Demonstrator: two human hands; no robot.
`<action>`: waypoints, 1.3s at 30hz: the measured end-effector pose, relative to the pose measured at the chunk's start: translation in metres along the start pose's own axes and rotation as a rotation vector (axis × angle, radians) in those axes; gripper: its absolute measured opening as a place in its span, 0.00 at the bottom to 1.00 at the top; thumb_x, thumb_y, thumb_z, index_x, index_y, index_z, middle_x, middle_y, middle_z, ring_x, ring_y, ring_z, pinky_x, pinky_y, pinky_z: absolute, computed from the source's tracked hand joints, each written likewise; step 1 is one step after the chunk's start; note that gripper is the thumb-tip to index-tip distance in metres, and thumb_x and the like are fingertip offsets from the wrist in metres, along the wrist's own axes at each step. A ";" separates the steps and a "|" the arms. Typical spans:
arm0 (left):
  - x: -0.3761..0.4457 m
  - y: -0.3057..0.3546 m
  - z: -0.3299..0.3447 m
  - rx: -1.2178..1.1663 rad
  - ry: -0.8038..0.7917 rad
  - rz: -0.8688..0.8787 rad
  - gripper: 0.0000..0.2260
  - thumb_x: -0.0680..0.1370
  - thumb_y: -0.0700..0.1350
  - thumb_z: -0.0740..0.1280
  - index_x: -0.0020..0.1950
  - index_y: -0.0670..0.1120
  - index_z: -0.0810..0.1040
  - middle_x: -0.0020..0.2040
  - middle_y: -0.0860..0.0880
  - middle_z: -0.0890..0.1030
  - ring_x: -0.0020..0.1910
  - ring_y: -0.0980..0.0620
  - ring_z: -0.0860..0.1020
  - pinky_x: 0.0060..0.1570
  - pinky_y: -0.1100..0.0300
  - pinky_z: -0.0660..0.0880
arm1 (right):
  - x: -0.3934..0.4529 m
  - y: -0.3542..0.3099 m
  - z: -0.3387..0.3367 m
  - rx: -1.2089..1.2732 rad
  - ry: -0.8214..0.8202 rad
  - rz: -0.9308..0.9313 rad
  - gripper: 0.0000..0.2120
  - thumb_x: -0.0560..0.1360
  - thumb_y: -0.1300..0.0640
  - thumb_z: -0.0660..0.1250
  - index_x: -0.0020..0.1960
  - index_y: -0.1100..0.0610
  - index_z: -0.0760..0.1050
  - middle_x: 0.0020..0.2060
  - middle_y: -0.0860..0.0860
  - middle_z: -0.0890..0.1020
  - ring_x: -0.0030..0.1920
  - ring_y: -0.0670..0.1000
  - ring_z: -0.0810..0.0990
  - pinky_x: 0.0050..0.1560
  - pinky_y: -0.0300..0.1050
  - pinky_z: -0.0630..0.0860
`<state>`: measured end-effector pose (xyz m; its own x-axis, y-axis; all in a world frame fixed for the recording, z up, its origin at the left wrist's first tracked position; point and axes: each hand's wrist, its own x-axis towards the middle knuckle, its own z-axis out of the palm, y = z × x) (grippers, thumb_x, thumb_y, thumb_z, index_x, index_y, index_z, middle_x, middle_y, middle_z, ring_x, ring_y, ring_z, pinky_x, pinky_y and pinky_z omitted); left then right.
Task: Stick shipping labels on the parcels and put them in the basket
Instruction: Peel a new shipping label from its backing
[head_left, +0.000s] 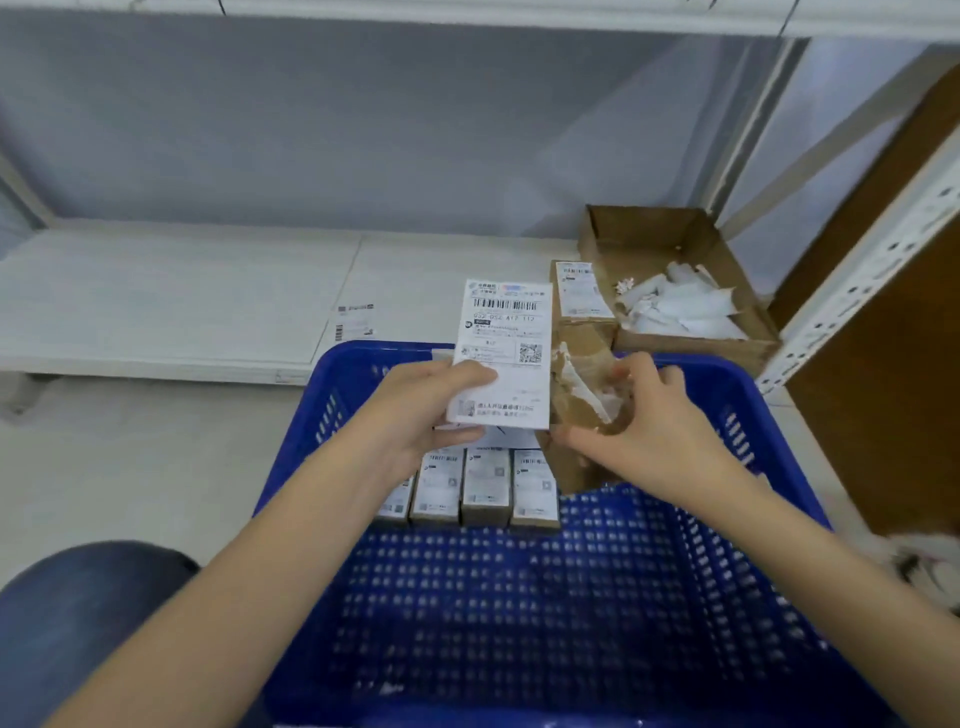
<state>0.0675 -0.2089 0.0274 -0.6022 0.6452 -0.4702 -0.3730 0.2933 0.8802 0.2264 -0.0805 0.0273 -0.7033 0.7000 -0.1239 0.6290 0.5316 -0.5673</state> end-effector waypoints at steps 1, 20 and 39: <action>-0.003 -0.005 0.005 -0.019 -0.036 -0.033 0.06 0.76 0.41 0.70 0.52 0.42 0.81 0.47 0.45 0.85 0.49 0.48 0.83 0.48 0.52 0.81 | -0.007 0.006 0.004 0.043 0.000 -0.002 0.36 0.63 0.35 0.73 0.62 0.48 0.61 0.57 0.50 0.64 0.51 0.49 0.72 0.48 0.42 0.74; 0.012 -0.017 0.009 -0.019 -0.105 -0.068 0.10 0.76 0.41 0.70 0.57 0.43 0.82 0.50 0.47 0.85 0.52 0.49 0.83 0.52 0.49 0.80 | -0.004 0.039 0.051 0.835 -0.106 -0.085 0.06 0.74 0.61 0.68 0.49 0.54 0.81 0.68 0.43 0.66 0.69 0.35 0.62 0.51 0.29 0.74; 0.014 -0.023 0.013 -0.030 -0.059 -0.066 0.09 0.75 0.42 0.71 0.55 0.43 0.83 0.48 0.48 0.85 0.50 0.51 0.83 0.50 0.51 0.81 | -0.004 0.040 0.046 0.803 -0.082 -0.149 0.08 0.72 0.63 0.71 0.44 0.51 0.83 0.67 0.41 0.69 0.62 0.37 0.72 0.56 0.40 0.77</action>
<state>0.0763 -0.1975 0.0016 -0.5330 0.6662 -0.5215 -0.4315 0.3161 0.8449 0.2390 -0.0835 -0.0324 -0.8024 0.5953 -0.0425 0.1202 0.0915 -0.9885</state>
